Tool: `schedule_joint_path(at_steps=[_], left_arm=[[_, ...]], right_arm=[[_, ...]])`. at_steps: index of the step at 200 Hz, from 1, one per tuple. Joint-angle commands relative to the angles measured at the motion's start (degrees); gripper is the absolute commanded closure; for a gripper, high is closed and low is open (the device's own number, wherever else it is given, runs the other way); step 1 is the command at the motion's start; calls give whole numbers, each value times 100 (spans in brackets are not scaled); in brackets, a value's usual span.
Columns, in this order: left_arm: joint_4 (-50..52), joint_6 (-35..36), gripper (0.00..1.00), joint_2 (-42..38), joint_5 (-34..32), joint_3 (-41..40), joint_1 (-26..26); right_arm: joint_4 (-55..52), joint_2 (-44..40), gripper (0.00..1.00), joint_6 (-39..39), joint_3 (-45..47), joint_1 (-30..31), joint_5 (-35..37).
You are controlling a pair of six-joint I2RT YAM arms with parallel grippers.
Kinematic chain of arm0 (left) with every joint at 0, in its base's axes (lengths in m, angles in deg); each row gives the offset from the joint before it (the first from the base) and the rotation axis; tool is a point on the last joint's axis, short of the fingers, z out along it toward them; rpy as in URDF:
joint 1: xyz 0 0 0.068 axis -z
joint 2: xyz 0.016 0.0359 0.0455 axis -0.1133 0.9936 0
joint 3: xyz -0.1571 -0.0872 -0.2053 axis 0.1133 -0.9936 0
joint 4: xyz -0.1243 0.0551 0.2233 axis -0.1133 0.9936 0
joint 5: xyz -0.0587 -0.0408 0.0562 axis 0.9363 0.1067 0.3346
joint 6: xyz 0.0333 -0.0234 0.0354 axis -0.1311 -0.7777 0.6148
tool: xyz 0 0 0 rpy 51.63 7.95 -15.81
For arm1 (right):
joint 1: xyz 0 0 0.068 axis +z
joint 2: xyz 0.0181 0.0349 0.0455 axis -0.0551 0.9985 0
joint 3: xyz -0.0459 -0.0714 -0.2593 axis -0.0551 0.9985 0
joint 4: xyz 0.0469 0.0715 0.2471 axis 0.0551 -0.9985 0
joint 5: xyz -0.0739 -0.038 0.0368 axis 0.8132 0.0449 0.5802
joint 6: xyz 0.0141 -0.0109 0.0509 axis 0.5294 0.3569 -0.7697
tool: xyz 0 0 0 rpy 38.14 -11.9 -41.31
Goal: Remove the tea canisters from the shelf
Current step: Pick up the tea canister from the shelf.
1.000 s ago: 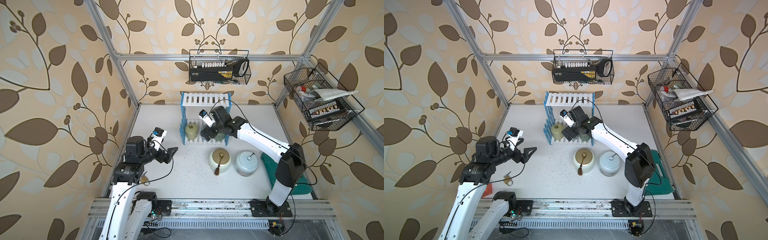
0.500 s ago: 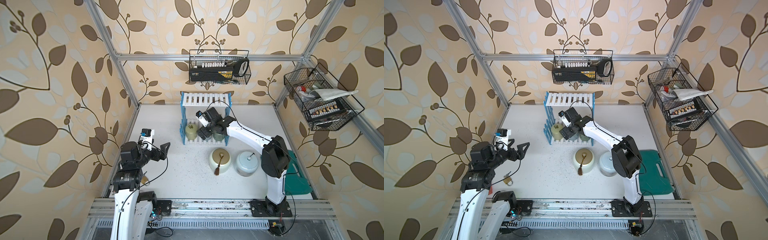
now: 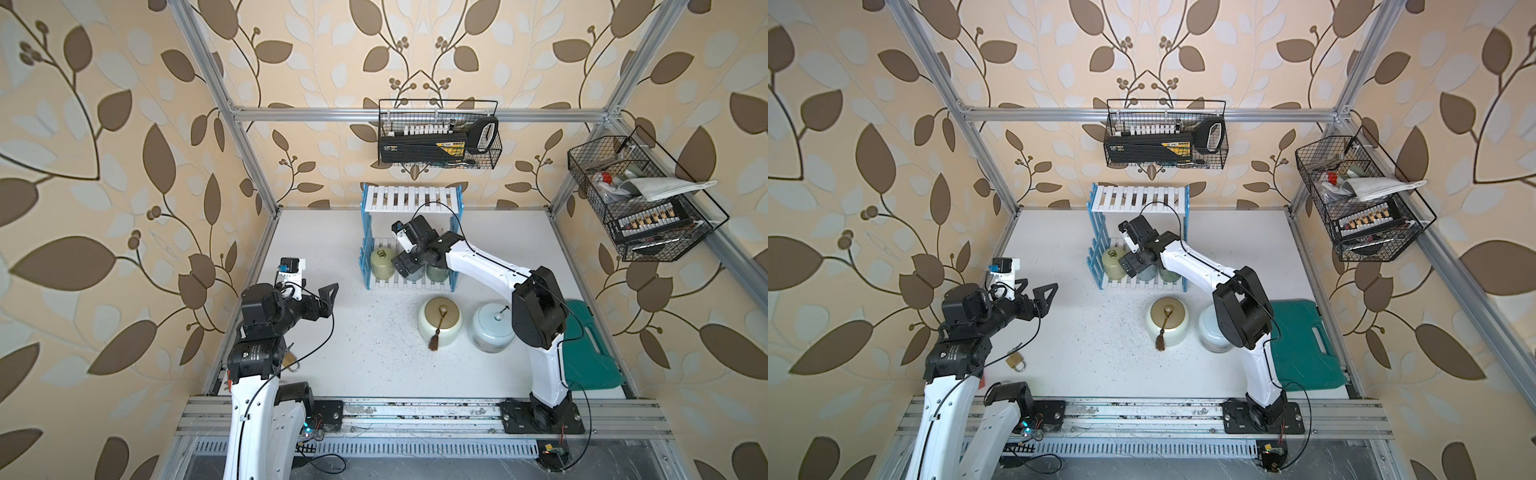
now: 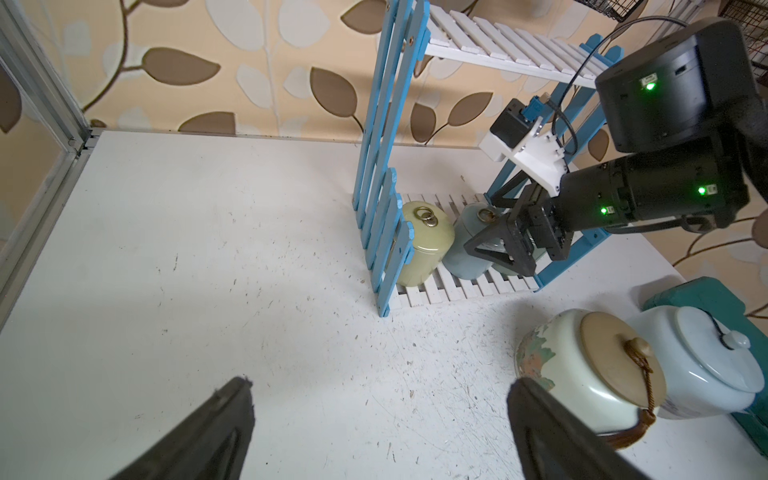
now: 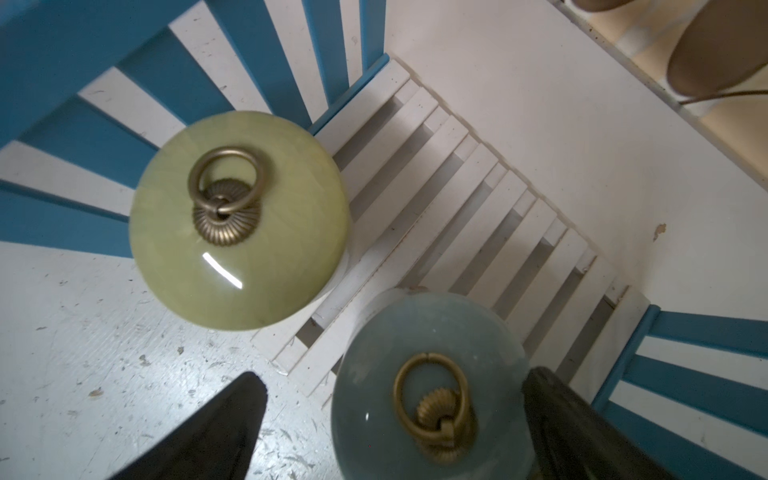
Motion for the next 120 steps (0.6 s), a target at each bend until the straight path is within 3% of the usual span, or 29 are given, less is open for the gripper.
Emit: schedule_joint_path(at_steps=[1, 120], left_arm=[[-177, -75, 1, -12, 100, 22, -83], [-299, 78, 1, -86, 138, -86, -89]], right_arm=[[-33, 119, 1, -37, -154, -94, 117], [-16, 250, 1, -280, 168, -141, -385]])
